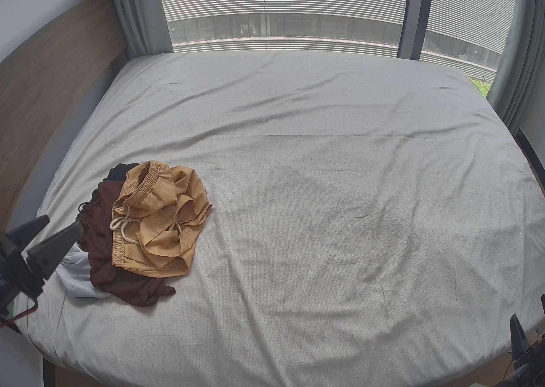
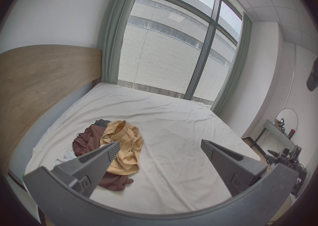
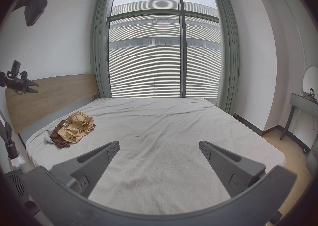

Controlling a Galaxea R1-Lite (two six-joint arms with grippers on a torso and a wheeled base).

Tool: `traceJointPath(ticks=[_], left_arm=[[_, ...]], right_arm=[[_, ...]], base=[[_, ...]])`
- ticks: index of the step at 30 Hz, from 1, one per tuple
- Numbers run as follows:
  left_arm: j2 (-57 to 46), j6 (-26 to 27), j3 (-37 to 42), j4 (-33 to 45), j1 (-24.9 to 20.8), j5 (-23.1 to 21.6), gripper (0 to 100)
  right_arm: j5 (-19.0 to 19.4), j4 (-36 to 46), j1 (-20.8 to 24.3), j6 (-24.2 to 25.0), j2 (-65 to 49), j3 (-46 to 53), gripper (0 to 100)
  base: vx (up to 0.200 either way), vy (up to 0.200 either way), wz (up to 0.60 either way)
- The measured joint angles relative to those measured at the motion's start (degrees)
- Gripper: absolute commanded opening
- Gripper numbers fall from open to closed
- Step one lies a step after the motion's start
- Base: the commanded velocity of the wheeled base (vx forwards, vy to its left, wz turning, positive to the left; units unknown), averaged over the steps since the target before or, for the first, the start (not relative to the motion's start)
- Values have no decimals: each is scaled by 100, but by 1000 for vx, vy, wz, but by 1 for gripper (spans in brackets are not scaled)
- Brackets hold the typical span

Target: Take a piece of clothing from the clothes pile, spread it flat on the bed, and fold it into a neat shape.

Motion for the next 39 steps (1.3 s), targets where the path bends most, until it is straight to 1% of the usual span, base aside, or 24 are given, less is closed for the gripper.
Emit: traceJointPath(ticks=[4,8,14,19,25,33,39], left_arm=[[619,-156,-104,-714,-26,-96,100],[1093,-233,-149,-1134,-26,-145,100],[1668,-310,-250,-1295,-9,-213,100],[1972,-583,-482,-1312,2,-358,100],[2384,-622,-641,-1360,30,-389,100],[3006,-627,-716,-1971,226,-545,100],[3539,-633,-796,-2443,505,-583,100]], right_arm=[[2,0,0,0,0,0,100],[2,0,0,-5,0,0,100],[2,-2,0,0,0,0,100],[0,-2,0,-2,0,0,100],[-2,-2,0,0,0,0,100],[-7,-2,0,-2,0,0,100],[-9,0,0,2,0,0,100]], base=[[0,0,0],[0,0,0],[0,0,0],[0,0,0],[0,0,0],[0,0,0],[0,0,0]])
